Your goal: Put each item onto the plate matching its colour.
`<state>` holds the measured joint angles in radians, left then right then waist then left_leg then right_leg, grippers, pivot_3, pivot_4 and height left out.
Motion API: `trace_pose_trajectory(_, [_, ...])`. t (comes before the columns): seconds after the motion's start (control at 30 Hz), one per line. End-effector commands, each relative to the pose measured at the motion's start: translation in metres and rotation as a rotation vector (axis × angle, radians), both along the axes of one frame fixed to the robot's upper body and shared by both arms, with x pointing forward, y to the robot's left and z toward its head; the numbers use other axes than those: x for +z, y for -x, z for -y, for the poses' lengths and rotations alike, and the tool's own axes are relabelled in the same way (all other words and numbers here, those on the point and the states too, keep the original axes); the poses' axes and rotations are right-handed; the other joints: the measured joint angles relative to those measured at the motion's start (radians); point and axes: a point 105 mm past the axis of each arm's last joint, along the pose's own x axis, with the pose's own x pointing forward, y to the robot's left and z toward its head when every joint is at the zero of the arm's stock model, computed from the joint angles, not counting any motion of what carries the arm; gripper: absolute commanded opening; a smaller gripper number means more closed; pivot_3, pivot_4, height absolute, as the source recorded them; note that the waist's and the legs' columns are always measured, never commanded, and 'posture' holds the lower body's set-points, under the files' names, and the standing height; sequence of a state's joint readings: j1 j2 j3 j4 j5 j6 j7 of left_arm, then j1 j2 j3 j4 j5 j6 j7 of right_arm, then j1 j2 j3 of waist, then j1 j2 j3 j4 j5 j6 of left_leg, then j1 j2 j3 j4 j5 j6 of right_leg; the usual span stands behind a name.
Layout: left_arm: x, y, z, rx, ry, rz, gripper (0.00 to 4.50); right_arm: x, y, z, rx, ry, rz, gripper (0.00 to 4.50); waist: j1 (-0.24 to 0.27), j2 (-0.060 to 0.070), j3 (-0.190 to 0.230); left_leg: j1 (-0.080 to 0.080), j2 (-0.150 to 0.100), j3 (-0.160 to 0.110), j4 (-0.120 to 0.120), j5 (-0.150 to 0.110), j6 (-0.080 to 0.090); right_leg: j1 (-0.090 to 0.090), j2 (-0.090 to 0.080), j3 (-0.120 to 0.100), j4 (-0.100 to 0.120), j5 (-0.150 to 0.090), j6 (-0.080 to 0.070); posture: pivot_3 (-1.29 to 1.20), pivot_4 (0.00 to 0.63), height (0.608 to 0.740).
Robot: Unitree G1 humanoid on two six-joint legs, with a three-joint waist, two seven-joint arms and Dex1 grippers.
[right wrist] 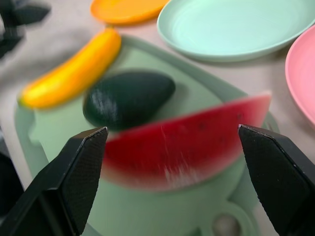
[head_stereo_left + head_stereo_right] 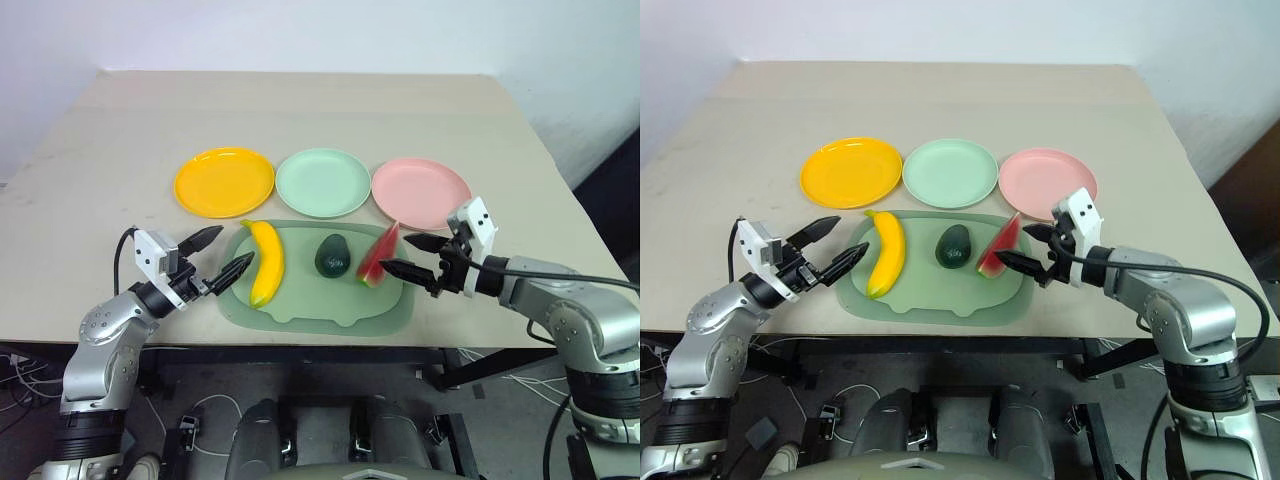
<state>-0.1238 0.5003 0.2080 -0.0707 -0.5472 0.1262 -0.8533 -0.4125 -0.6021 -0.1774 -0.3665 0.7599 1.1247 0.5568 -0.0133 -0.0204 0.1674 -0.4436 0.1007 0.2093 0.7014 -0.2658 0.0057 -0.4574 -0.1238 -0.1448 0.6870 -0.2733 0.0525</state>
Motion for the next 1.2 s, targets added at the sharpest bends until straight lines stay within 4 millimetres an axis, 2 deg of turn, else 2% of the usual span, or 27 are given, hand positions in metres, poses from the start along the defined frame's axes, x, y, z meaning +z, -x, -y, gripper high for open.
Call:
trace_pose_trajectory(0.03, [0.005,-0.004,0.007,-0.031,-0.013,0.02,4.44,0.012,0.001,0.002,-0.03,-0.031,-0.046,4.5,0.002,0.0,0.0,0.0,0.0,0.0,0.0,0.0,0.0,0.0,0.0,0.0,0.0,0.0,0.0,0.0,0.15,0.695])
trace_pose_trajectory(0.1, [0.006,-0.007,0.011,-0.047,-0.013,0.021,4.44,0.011,-0.001,0.002,-0.047,-0.026,-0.082,4.5,0.002,0.0,0.0,0.0,-0.001,0.0,0.0,-0.001,0.001,0.0,-0.001,0.0,0.0,0.0,0.0,0.0,0.15,0.695])
trace_pose_trajectory(0.2, [0.006,-0.011,0.014,-0.061,-0.009,0.023,4.44,-0.001,-0.005,0.002,-0.089,0.008,-0.148,4.5,-0.001,0.0,0.0,0.0,-0.001,0.0,0.0,-0.001,0.001,0.0,-0.001,0.0,0.0,0.0,0.0,0.0,0.15,0.695])
trace_pose_trajectory(0.4, [0.007,-0.014,0.018,-0.073,-0.001,0.026,4.44,-0.011,-0.011,-0.009,-0.128,0.013,-0.217,4.5,-0.005,0.0,0.0,-0.001,0.0,0.001,0.0,0.0,0.001,-0.001,0.0,0.0,0.0,0.0,0.0,0.0,0.15,0.695])
trace_pose_trajectory(0.5, [0.005,-0.016,0.019,-0.072,-0.007,0.028,4.44,-0.011,-0.022,-0.008,-0.193,0.017,-0.214,4.5,-0.005,0.0,0.0,-0.001,0.0,0.001,0.0,0.0,0.001,-0.001,0.0,0.0,0.0,0.0,0.0,0.0,0.15,0.695])
trace_pose_trajectory(0.63, [0.005,-0.016,0.018,-0.062,-0.011,0.035,4.44,-0.01,-0.028,-0.016,-0.186,0.034,-0.237,4.5,-0.004,0.0,0.0,-0.001,-0.001,0.002,0.0,0.0,0.001,-0.001,0.0,0.0,0.0,0.0,0.0,0.0,0.15,0.695])
trace_pose_trajectory(0.7, [0.003,-0.016,0.017,-0.05,-0.028,0.038,4.44,-0.018,-0.029,-0.017,-0.192,0.091,-0.249,4.5,-0.006,0.0,0.0,-0.001,0.0,0.002,0.0,0.0,0.001,-0.001,0.0,0.0,0.0,0.0,0.0,0.0,0.15,0.695])
trace_pose_trajectory(0.83, [0.002,-0.015,0.018,-0.041,-0.024,0.046,4.44,-0.029,-0.022,-0.024,-0.143,0.17,-0.271,4.5,-0.006,0.0,0.0,-0.001,0.0,0.002,-0.001,0.0,0.001,-0.001,0.0,0.0,0.0,0.0,0.0,0.0,0.15,0.695])
trace_pose_trajectory(1.2, [-0.004,-0.014,0.014,-0.006,-0.027,0.045,4.44,-0.038,-0.018,-0.026,-0.123,0.33,-0.33,4.5,-0.005,0.0,0.0,-0.001,0.0,0.002,-0.001,0.0,0.001,-0.002,0.0,0.0,0.0,0.0,0.0,0.0,0.15,0.695])
